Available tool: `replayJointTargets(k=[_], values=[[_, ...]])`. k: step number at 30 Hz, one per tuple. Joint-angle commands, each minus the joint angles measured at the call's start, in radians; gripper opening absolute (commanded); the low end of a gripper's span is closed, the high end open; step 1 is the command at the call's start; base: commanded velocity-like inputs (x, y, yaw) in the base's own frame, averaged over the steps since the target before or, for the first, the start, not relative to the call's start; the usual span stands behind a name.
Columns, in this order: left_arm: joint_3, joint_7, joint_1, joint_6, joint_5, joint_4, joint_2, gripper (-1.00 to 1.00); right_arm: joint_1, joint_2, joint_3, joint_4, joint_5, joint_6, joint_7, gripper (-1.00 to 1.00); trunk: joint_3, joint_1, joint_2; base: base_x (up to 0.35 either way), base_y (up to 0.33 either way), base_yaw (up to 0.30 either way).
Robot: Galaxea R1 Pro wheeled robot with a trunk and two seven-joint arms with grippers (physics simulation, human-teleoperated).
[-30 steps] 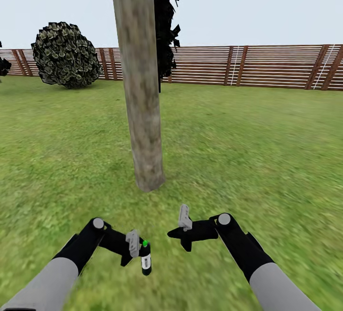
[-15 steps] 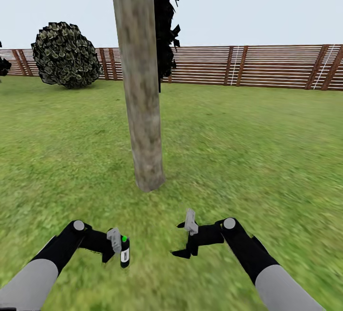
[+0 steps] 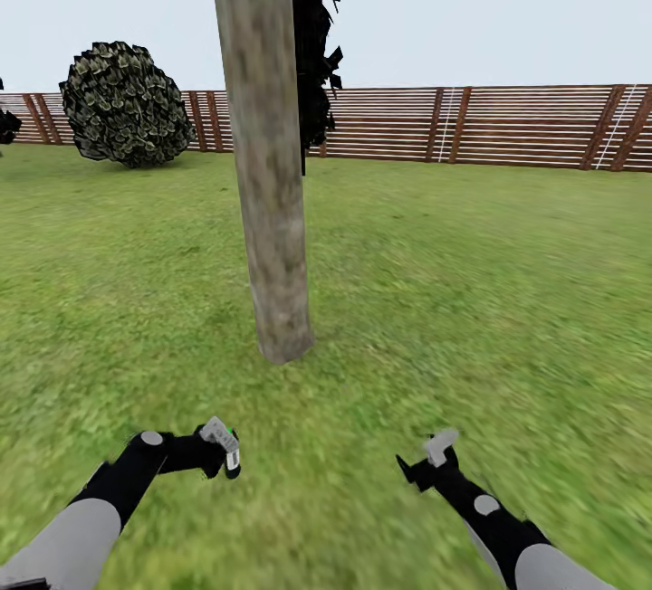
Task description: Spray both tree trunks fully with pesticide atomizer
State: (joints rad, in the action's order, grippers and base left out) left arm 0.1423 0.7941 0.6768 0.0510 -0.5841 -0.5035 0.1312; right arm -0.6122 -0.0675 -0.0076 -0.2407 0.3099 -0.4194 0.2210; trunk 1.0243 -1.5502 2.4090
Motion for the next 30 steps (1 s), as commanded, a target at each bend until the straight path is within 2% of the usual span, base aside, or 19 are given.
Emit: replayJointTargets(k=[1,2,3,6,9,13,17,24,26,30], values=[[0.003,-0.064,0.0,0.002,0.018,0.015,-0.014,-1.0,0.0,0.0,-0.058,0.024,0.0,-0.022,-0.057,1.0,0.0,0.0,0.0,0.0,0.0,0.0],[0.008,-0.114,0.0,0.003,0.035,0.029,-0.024,-1.0,0.0,0.0,-0.098,0.037,-0.001,-0.03,-0.085,1.0,0.0,0.0,0.0,0.0,0.0,0.0],[0.021,-0.201,0.001,0.003,0.07,0.055,-0.038,-1.0,0.001,0.0,-0.157,0.051,-0.001,-0.04,-0.114,1.0,0.0,0.0,0.0,0.0,0.0,0.0],[0.036,-0.388,0.001,0.0,0.153,0.119,-0.077,-1.0,0.001,0.0,-0.249,0.062,0.0,-0.048,-0.138,1.0,0.0,0.0,0.0,0.0,0.0,0.0],[0.039,-0.554,0.001,-0.001,0.198,0.158,-0.134,-1.0,0.002,-0.006,-0.284,0.064,0.0,-0.054,-0.145,1.0,0.0,0.0,0.0,0.0,0.0,0.0],[0.04,-0.723,0.002,0.002,0.213,0.163,-0.207,-1.0,0.005,-0.028,-0.294,0.066,0.0,-0.087,-0.146,1.0,0.0,0.0,0.0,0.0,0.0,0.0],[0.04,-0.771,0.003,0.002,0.215,0.136,-0.246,-1.0,0.01,-0.029,-0.295,0.068,0.0,-0.105,-0.146,1.0,0.0,0.0,0.0,0.0,0.0,0.0],[0.048,-0.782,0.004,0.011,0.221,0.132,-0.25,-1.0,0.015,-0.021,-0.293,0.062,0.003,-0.109,-0.145,1.0,0.0,0.0,0.0,0.215,0.0,0.0],[0.047,-0.782,0.006,0.044,0.222,0.129,-0.25,-1.0,0.015,-0.02,-0.291,0.06,0.006,-0.11,-0.145,1.0,0.0,0.0,0.0,0.322,0.0,0.0],[0.046,-0.78,0.021,0.176,0.222,0.126,-0.251,-1.0,0.016,-0.029,-0.29,0.058,0.008,-0.111,-0.145,1.0,0.0,0.0,0.0,0.331,0.0,0.0]])
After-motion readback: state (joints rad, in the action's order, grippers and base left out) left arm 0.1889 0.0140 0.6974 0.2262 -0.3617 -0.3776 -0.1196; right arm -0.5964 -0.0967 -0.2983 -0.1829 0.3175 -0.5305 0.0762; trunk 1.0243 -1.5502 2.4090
